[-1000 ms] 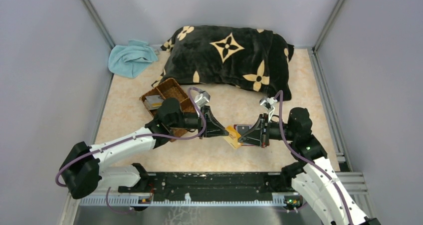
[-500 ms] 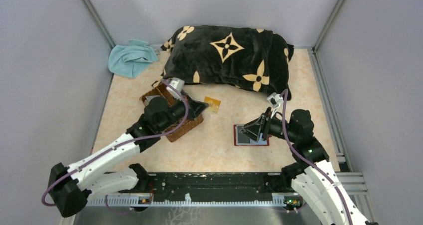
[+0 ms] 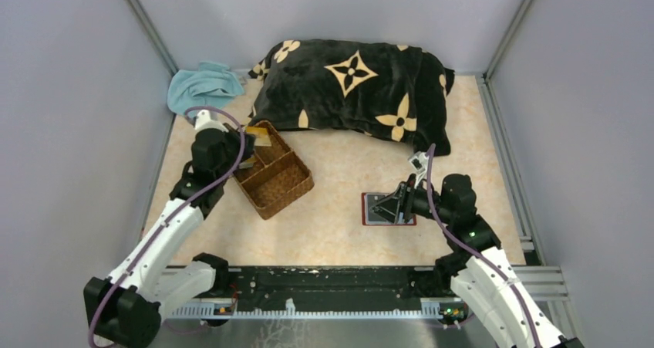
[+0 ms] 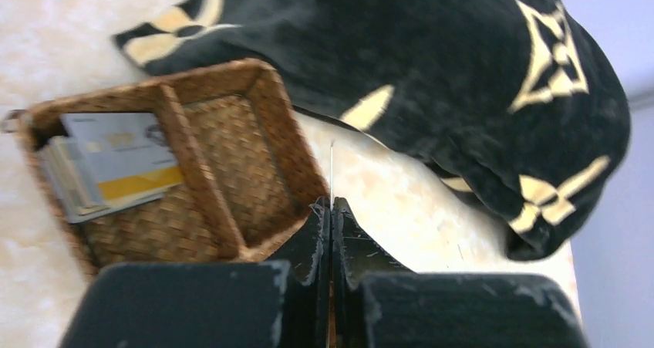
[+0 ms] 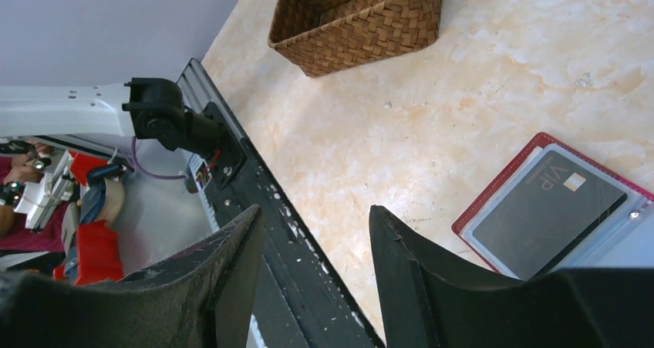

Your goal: Take the credit cards out of the card holder

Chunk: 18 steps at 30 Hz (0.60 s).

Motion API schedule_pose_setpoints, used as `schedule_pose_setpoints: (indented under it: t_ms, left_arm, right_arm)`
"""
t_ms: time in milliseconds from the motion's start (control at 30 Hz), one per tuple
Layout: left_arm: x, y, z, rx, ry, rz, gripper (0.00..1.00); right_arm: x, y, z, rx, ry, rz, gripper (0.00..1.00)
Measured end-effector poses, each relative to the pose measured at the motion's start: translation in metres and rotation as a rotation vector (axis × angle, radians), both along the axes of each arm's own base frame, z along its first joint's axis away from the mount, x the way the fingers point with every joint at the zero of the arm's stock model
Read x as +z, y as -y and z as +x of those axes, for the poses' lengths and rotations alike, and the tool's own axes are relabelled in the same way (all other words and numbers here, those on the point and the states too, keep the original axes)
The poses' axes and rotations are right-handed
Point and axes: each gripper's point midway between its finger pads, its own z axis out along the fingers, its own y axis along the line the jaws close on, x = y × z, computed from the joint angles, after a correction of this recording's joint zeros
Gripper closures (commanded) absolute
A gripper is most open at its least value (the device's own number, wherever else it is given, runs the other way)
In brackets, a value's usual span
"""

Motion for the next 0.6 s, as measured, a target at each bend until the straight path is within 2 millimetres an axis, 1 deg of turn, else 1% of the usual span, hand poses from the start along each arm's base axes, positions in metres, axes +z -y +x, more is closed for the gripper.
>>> schedule_pose_setpoints:
  t_ms: [133, 233, 367, 600]
  left_arm:
    - [-0.01, -0.044, 0.013, 0.093, -0.045, -0.029, 1.0]
    - [-0.02, -0.065, 0.018, 0.126, -0.076, -0.049, 1.0]
    - [-0.043, -0.081, 0.015, 0.138, -0.124, -0.075, 1.0]
    - [-0.082, -0.092, 0.011, 0.153, -0.205, -0.115, 1.0]
  right_arm:
    - [-0.007, 0.0, -0.001, 0.001, -0.014, -0.004, 0.47]
    - [-0.009, 0.0, -0.001, 0.001, -0.021, -0.004, 0.47]
    - [-0.008, 0.0, 0.0, 0.0, -0.016, 0.0, 0.47]
    - [-0.008, 0.0, 0.0, 0.0, -0.014, 0.0, 0.47]
